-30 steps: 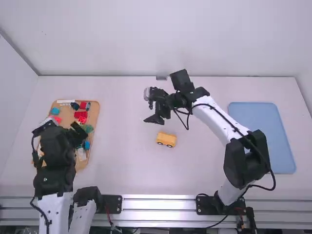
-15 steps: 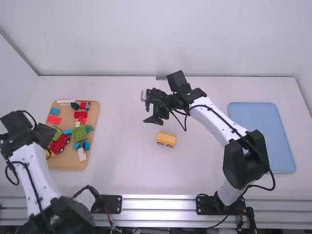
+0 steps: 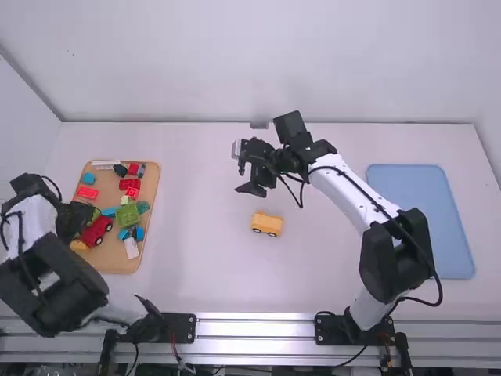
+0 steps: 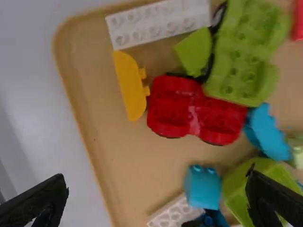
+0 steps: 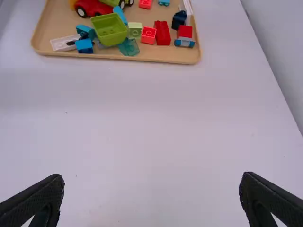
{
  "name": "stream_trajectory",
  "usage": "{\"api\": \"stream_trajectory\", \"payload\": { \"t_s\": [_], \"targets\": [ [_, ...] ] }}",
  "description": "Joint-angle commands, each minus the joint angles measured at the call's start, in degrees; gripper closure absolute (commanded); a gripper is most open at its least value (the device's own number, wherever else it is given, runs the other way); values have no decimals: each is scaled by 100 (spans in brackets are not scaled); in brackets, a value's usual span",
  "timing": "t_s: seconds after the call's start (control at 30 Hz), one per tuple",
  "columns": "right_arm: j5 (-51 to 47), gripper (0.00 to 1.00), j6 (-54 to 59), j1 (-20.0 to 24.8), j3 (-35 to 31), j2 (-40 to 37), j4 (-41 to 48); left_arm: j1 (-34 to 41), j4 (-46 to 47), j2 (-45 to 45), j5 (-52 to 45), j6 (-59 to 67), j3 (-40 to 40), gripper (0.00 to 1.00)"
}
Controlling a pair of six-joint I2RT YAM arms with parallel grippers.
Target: Assemble lego blocks to make yellow taxi
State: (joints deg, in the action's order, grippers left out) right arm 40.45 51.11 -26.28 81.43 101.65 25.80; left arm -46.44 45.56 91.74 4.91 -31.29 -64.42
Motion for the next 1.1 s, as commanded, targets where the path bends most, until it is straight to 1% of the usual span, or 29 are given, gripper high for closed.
{"api": "stream_trajectory", "payload": {
  "t_s": [0.0, 0.03, 0.13, 0.17, 0.2, 0.4, 0.43, 0.47, 0.53, 0.57, 0.63, 0.73, 0.83, 1.07],
  "targets": [
    [-142, 2, -28, 76, 105, -59, 0, -116, 50, 476, -103, -35, -334, 5],
    [-173, 1, -24, 92, 105, -59, 7, -164, 52, 673, -129, -46, -437, 10],
    [-197, 1, -26, 90, 105, -59, 13, -256, 26, 1025, -94, -173, -588, 11],
    [-190, 1, -24, 107, 101, -59, 2, -304, -79, 1141, -79, -245, -597, 17],
    [-190, 1, -26, 129, 101, -59, -4, -354, -201, 1215, -109, -243, -577, 20],
    [-197, 1, 37, 107, 101, -59, -7, -629, -492, 1263, -109, -411, -363, 32],
    [-192, 1, 42, 125, 101, -59, -7, -678, -544, 1263, -146, -382, -313, 39],
    [-190, 2, 48, 138, 101, -59, -4, -702, -564, 1263, -125, -391, -275, 42],
    [-192, 2, 90, 140, 101, -39, -7, -726, -590, 1263, -94, -387, -234, 45],
    [-192, 1, 118, 140, 101, -7, -42, -717, -627, 1263, -83, -385, -201, 51],
    [-173, 1, 120, 140, 101, 31, -81, -693, -688, 1263, -85, -387, -157, 57],
    [-199, 1, -76, 140, 101, 111, -186, -675, -826, 1263, -98, -389, -61, 57],
    [-197, 1, -74, 138, 101, 116, -129, -719, -1034, 1263, -101, -389, 94, 55],
    [-177, 1, -70, 138, 103, 116, -153, -719, -1176, 1263, -90, -389, 232, 52]
  ]
}}
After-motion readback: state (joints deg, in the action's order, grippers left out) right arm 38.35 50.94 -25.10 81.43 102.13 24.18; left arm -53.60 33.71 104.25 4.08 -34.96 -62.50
